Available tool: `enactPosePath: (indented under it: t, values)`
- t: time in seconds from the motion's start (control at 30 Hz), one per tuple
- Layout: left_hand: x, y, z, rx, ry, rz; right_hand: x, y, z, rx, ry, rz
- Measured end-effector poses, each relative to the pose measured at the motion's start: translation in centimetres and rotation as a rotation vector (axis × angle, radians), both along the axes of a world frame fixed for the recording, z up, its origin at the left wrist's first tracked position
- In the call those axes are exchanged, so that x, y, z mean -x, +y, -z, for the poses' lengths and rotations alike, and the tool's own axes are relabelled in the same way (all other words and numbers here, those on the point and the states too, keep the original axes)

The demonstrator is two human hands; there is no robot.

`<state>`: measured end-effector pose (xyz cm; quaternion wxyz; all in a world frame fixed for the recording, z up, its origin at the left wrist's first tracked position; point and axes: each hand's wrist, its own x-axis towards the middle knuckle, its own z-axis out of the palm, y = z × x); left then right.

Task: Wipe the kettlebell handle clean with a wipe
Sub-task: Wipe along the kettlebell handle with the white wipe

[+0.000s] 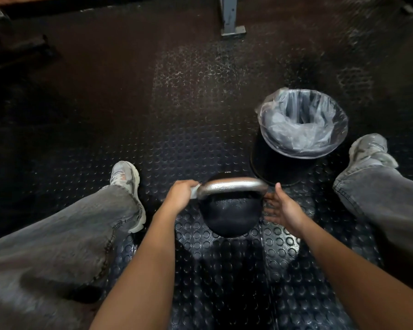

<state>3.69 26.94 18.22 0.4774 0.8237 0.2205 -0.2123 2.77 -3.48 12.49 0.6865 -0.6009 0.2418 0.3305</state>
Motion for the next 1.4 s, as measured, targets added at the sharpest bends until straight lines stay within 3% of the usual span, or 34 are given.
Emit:
enactPosePath:
  t: [0.23, 0.4, 0.57, 0.77, 0.97, 1.1, 1.23, 1.3, 1.4]
  values:
    - [-1.3, -0.7, -4.5, 0.209, -0.144, 0.012, 0.1, 0.1, -0.3, 0.003, -0.011, -0.007]
    - [0.4, 0.7, -0.7, 0.03, -0.077, -0.005, 0.1, 0.1, -0.2, -0.004, -0.011, 0.002]
    - [-1.2, -0.5, -0.3, 0.124, 0.02, 0.066, 0.1, -0.1, 0.1, -0.005, -0.009, -0.011]
    - [-1.4, 0.5, -3.1, 0.362, -0.123, -0.051, 0.1, -0.1, 0.2, -0.002, -0.018, -0.014]
    - [0.5, 0.4, 0.9, 0.099, 0.006, -0.078, 0.3, 0.0, -0.5, 0.007, -0.018, -0.014]
    - [-0.8, -0.1, 0.3, 0.23, 0.027, -0.098, 0.3, 0.0, -0.5, 0.018, -0.017, -0.023]
    - [-1.6, 0.2, -2.3, 0.411, -0.076, -0.076, 0.3, 0.0, -0.3, 0.009, -0.022, -0.025]
    - [-1.3, 0.7, -2.4, 0.397, -0.114, -0.092, 0.2, 0.0, -0.2, 0.015, -0.025, -0.022]
    - [-0.5, 1.1, -0.5, 0.213, -0.102, -0.126, 0.3, 0.0, -0.1, 0.017, -0.018, -0.024]
